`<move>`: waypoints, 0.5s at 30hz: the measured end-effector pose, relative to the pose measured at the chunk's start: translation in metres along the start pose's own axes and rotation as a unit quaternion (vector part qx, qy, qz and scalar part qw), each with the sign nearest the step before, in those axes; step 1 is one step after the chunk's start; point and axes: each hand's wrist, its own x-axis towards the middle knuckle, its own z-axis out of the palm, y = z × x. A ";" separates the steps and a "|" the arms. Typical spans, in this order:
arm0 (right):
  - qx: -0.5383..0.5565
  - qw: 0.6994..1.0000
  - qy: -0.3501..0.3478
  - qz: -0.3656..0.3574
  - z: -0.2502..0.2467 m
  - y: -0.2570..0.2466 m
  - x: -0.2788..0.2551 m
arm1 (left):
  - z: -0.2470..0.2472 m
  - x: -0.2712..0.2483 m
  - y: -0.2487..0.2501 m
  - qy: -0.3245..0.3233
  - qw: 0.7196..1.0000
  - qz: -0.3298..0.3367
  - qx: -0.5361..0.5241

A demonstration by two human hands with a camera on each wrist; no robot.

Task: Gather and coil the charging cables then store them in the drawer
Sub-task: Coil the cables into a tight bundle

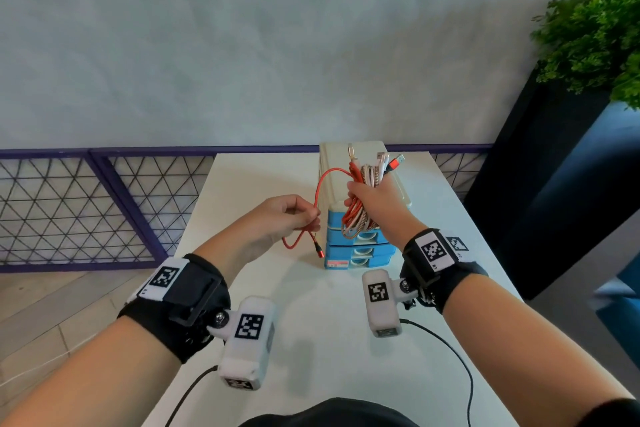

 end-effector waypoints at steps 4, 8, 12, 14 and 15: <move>-0.027 1.000 0.012 -0.005 0.000 0.003 0.001 | -0.006 -0.004 0.000 -0.029 0.998 -0.027 -0.053; -0.052 0.999 -0.003 -0.015 0.010 0.006 -0.001 | 0.009 -0.013 0.010 -0.121 0.991 -0.037 -0.046; -0.029 0.997 -0.054 -0.046 0.016 0.002 -0.007 | 0.019 -0.012 0.011 -0.095 0.993 -0.040 -0.054; 0.011 0.997 -0.065 -0.034 0.013 0.002 -0.008 | 0.018 -0.009 0.009 -0.063 0.994 -0.047 -0.071; 0.040 0.996 -0.074 -0.022 0.011 0.002 -0.008 | 0.018 -0.008 0.009 -0.052 0.994 -0.051 -0.077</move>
